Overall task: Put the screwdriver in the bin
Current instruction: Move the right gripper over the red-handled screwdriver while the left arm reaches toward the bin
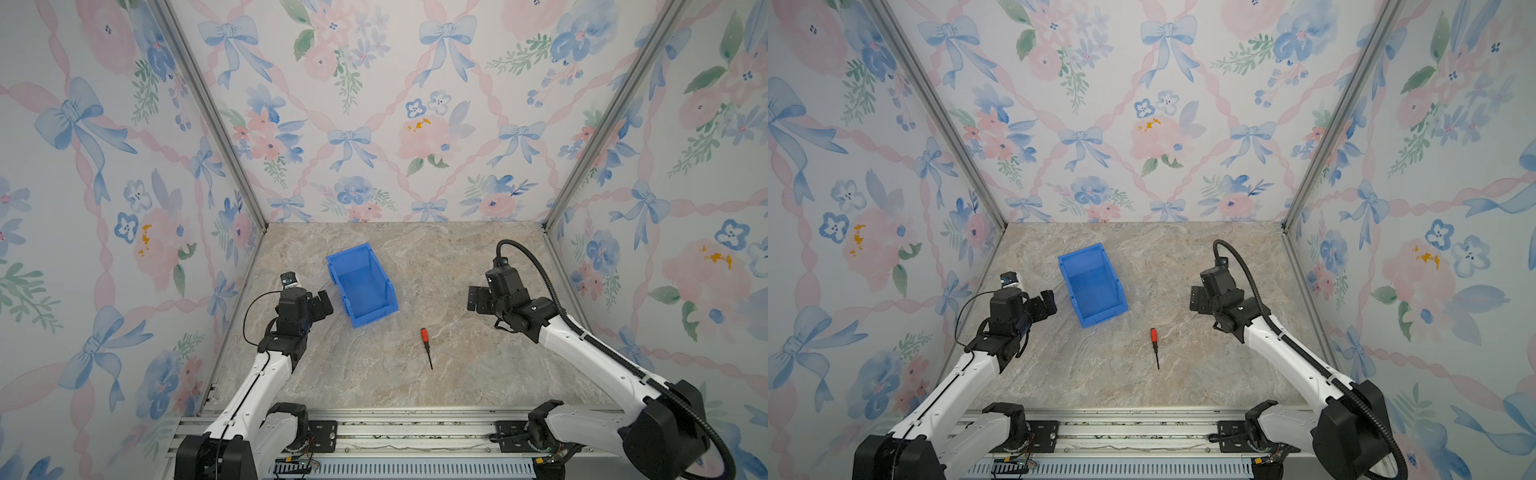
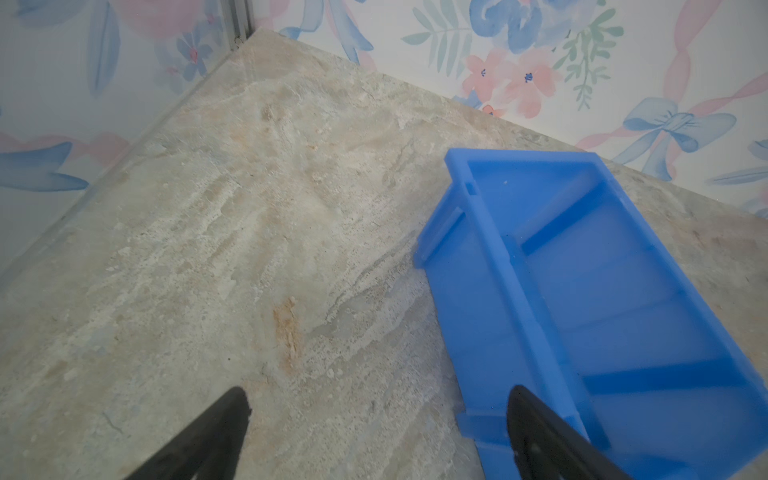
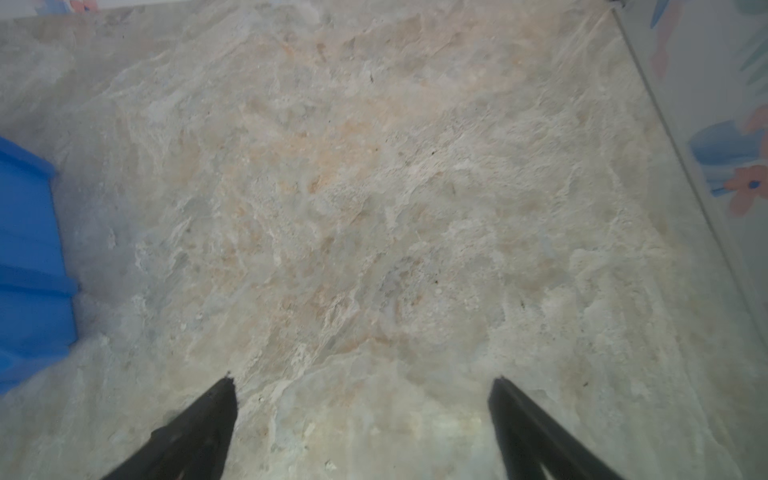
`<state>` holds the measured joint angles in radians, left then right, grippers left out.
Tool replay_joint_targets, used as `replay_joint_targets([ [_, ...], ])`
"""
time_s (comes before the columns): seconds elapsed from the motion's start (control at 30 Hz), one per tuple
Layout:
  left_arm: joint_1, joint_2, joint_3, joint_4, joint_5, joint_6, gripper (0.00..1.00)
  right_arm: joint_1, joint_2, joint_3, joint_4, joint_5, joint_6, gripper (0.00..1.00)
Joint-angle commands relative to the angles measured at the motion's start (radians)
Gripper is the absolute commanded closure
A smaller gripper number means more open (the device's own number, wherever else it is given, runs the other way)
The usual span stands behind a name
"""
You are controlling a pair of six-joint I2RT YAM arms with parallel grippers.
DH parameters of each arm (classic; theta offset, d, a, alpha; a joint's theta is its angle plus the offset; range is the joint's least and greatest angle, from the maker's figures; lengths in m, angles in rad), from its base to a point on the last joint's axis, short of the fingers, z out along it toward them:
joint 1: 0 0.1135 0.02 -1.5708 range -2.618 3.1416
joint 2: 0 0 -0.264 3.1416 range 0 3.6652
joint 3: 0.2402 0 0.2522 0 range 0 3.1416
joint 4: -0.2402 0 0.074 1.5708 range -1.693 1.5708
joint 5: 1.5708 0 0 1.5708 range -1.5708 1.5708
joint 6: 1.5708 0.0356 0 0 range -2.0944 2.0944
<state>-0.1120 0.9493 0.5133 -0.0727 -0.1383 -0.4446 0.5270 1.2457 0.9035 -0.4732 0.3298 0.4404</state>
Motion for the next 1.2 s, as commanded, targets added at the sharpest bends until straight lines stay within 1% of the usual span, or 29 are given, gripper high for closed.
replay_joint_targets([
  [0.0, -0.03, -0.043, -0.008, -0.157, 0.083, -0.074, 0.02, 0.061, 0.078, 0.038, -0.067, -0.059, 0.082, 0.03],
  [0.17, -0.091, -0.121, -0.037, -0.216, 0.146, -0.139, 0.02, 0.16, 0.234, 0.108, -0.059, -0.089, 0.096, 0.03],
  [0.27, -0.135, -0.161, -0.044, -0.226, 0.201, -0.174, 0.03, 0.185, 0.305, 0.131, -0.028, -0.132, 0.105, 0.02],
  [0.4, -0.196, -0.192, -0.047, -0.239, 0.254, -0.206, 0.03, 0.22, 0.392, 0.176, -0.021, -0.155, 0.1, 0.01],
  [0.5, -0.237, -0.205, -0.031, -0.236, 0.334, -0.204, 0.03, 0.235, 0.443, 0.187, 0.0, -0.182, 0.102, 0.07],
  [0.6, -0.292, -0.202, 0.001, -0.237, 0.423, -0.162, 0.02, 0.247, 0.468, 0.186, 0.023, -0.208, 0.106, 0.11],
  [0.67, -0.33, -0.201, 0.014, -0.237, 0.448, -0.144, 0.03, 0.258, 0.482, 0.186, 0.032, -0.223, 0.103, 0.14],
  [0.77, -0.362, -0.202, 0.01, -0.236, 0.452, -0.14, 0.02, 0.268, 0.498, 0.178, 0.043, -0.244, 0.102, 0.2],
  [0.87, -0.383, -0.208, -0.004, -0.23, 0.423, -0.152, 0.02, 0.278, 0.508, 0.166, 0.058, -0.259, 0.102, 0.26],
  [1.07, -0.404, -0.204, -0.016, -0.225, 0.399, -0.165, 0.03, 0.289, 0.527, 0.149, 0.068, -0.276, 0.1, 0.39],
  [1.17, -0.414, -0.205, -0.022, -0.223, 0.389, -0.168, 0.02, 0.288, 0.526, 0.134, 0.077, -0.273, 0.102, 0.44],
])
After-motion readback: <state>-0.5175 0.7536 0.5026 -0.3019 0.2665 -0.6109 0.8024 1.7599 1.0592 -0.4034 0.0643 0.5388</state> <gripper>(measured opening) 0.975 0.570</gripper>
